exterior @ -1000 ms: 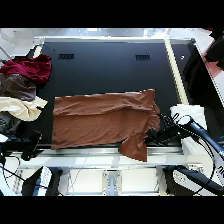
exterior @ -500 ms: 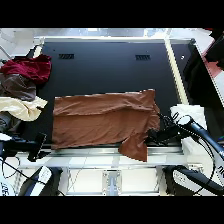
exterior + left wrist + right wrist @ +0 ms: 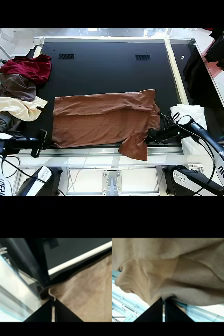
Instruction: Fold the shirts.
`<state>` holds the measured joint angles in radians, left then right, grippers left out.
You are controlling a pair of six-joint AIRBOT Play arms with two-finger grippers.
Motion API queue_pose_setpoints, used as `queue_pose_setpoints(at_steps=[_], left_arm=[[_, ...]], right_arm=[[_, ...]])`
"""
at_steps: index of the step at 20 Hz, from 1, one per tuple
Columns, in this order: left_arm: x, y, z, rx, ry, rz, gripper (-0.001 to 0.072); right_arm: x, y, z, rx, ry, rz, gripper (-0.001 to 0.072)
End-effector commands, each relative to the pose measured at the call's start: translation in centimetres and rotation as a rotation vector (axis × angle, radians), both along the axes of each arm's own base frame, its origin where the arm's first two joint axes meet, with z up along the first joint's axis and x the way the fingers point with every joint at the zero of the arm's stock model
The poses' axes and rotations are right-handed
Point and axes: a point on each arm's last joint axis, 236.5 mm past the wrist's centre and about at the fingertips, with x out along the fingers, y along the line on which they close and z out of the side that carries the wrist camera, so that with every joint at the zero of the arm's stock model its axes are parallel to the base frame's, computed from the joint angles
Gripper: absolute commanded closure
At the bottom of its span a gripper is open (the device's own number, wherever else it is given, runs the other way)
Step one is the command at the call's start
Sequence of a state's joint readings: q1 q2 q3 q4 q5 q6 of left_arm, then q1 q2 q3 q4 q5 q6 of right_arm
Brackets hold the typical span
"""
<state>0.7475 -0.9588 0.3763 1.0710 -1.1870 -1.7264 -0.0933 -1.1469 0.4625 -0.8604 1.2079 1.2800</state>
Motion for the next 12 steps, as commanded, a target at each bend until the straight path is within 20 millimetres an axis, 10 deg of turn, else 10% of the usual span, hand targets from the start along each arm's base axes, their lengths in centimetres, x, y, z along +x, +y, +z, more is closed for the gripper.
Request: queue_pose_setpoints(at_steps=[1, 6, 12], left_arm=[[1.6, -0.6, 0.9, -0.019, -0.1, -0.05, 0.0696], [7.3, 1.4, 8.9, 0.111, -0.414, -0.117, 0.0696], [11.1, 4.5, 20.9, 0.401, -0.695, -0.167, 0.0698]], right_arm=[[0.2, 0.0, 0.7, 0.001, -0.027, 0.001, 0.0696], [0.0, 0.5, 5.2, 0.012, -0.136, -0.001, 0.0696], [4.8, 0.0, 16.3, -0.023, -0.496, 0.003, 0.07]])
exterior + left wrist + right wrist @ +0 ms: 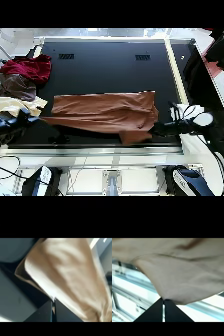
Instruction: Fold the shirts.
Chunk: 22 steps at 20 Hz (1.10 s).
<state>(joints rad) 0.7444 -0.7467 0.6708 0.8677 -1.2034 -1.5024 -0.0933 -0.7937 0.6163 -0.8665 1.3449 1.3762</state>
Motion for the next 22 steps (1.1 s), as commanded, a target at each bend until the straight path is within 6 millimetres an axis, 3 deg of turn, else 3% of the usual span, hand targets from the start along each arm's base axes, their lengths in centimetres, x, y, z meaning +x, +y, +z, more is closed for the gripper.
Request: queue_pose_setpoints(at_steps=[1, 3, 5, 9, 12, 15, 17, 22], left_arm=[[2.0, 0.3, 6.6, 0.145, -0.16, -0.062, 0.0699], [3.4, -1.7, 7.0, 0.171, -0.175, -0.167, 0.0699], [5.6, -2.3, 5.4, 0.234, -0.158, -0.214, 0.0699], [9.4, -0.9, 0.9, 0.357, -0.039, -0.253, 0.0699], [12.5, -0.2, -1.5, 0.449, 0.05, -0.337, 0.0699], [14.5, 1.1, -4.2, 0.538, 0.15, -0.371, 0.0699], [15.3, 0.7, -6.2, 0.57, 0.196, -0.422, 0.0699], [15.0, 0.8, -10.8, 0.663, 0.324, -0.506, 0.0699]], right_arm=[[3.3, -0.5, 6.5, -0.023, -0.203, -0.023, 0.07], [6.6, -0.5, 7.9, -0.031, -0.269, -0.043, 0.07], [9.7, 0.2, 7.5, -0.038, -0.292, -0.027, 0.07], [16.7, 0.6, 4.7, -0.069, -0.268, -0.022, 0.07], [20.5, 0.3, 1.5, -0.085, -0.212, -0.022, 0.07], [23.1, -0.2, -1.9, -0.106, -0.177, -0.041, 0.07], [24.2, -0.5, -3.9, -0.115, -0.164, -0.067, 0.07], [25.7, -1.3, -7.4, -0.145, -0.153, -0.109, 0.07]])
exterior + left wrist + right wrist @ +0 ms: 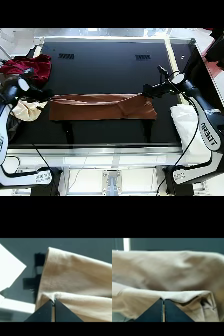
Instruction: Fold the shirts.
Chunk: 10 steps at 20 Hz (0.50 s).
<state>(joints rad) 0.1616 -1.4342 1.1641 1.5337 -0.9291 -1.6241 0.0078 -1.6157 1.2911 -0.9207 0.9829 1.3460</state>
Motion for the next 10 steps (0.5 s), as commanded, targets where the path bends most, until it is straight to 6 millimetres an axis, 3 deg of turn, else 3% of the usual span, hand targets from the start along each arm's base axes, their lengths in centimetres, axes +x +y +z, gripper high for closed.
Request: queue_pose_setpoints(at_steps=[1, 4, 8, 9, 10], left_arm=[[0.0, 1.2, -2.9, 0.116, 0.081, -0.032, 0.0699], [0.0, 2.0, -3.5, 0.148, 0.096, -0.026, 0.0699], [0.4, 1.5, -3.5, 0.148, 0.086, -0.037, 0.0681], [0.8, 1.3, -3.1, 0.15, 0.074, -0.043, 0.0541], [1.6, 1.1, -2.2, 0.153, 0.05, -0.046, 0.0208]], right_arm=[[1.6, -1.0, -2.3, -0.036, -0.015, -0.038, 0.07], [2.8, -1.6, -2.6, -0.054, -0.052, -0.073, 0.07], [3.1, -1.7, -2.5, -0.055, -0.061, -0.08, 0.0696], [3.1, -1.7, -2.4, -0.052, -0.063, -0.082, 0.0695], [3.2, -1.6, -2.0, -0.049, -0.068, -0.081, 0.0685]])
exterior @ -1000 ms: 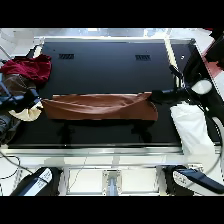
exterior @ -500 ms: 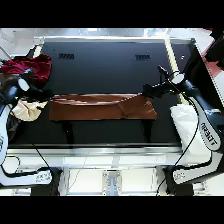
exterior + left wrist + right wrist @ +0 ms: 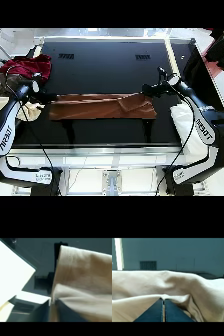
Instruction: Fold the shirts.
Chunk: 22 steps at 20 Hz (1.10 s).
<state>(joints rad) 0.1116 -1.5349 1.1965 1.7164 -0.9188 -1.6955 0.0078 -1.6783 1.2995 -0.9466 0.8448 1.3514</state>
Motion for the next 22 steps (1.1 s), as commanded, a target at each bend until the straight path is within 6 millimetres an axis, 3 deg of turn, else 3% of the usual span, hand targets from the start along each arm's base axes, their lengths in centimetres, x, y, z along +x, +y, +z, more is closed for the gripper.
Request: queue_pose_setpoints(at_steps=[1, 3, 4, 6, 9, 11, 13, 15, 18, 20, 22], left_arm=[[1.9, -0.4, 2.1, 0.014, -0.057, -0.014, 0.0046], [3.9, -0.2, 6.3, 0.023, -0.149, -0.012, 0.005], [4.8, -0.2, 9.1, 0.029, -0.214, -0.012, 0.005], [5.7, -0.3, 14.8, 0.028, -0.344, -0.01, 0.005], [5.6, -1.4, 22.4, -0.005, -0.541, -0.013, 0.005], [5.1, -3.2, 25.4, -0.071, -0.619, -0.041, 0.005], [4.8, -6.5, 26.7, -0.117, -0.644, -0.151, 0.005], [5.1, -10.3, 27.6, -0.131, -0.657, -0.264, 0.005], [6.4, -16.8, 29.1, -0.14, -0.685, -0.416, 0.0052], [7.6, -21.2, 28.9, -0.147, -0.664, -0.503, 0.0071], [8.9, -25.4, 26.6, -0.154, -0.591, -0.591, 0.0071]], right_arm=[[0.4, 0.0, 1.0, 0.004, -0.016, 0.003, 0.0651], [0.4, 0.0, 4.0, 0.013, -0.027, 0.047, 0.0404], [0.3, -0.5, 6.0, 0.007, -0.038, 0.069, 0.0374], [-0.2, -2.4, 10.6, -0.022, -0.076, 0.097, 0.0374], [-1.6, -7.1, 17.4, -0.104, -0.177, 0.054, 0.0372], [-2.5, -11.1, 21.0, -0.159, -0.259, -0.034, 0.0363], [-3.1, -14.8, 22.8, -0.138, -0.282, -0.151, 0.0324], [-3.5, -17.2, 21.9, -0.034, -0.241, -0.272, 0.0302], [-4.9, -18.2, 16.4, 0.127, -0.107, -0.361, 0.0292], [-6.1, -17.3, 11.6, 0.205, 0.014, -0.367, 0.0209], [-7.2, -15.3, 7.4, 0.284, 0.133, -0.3, 0.0183]])
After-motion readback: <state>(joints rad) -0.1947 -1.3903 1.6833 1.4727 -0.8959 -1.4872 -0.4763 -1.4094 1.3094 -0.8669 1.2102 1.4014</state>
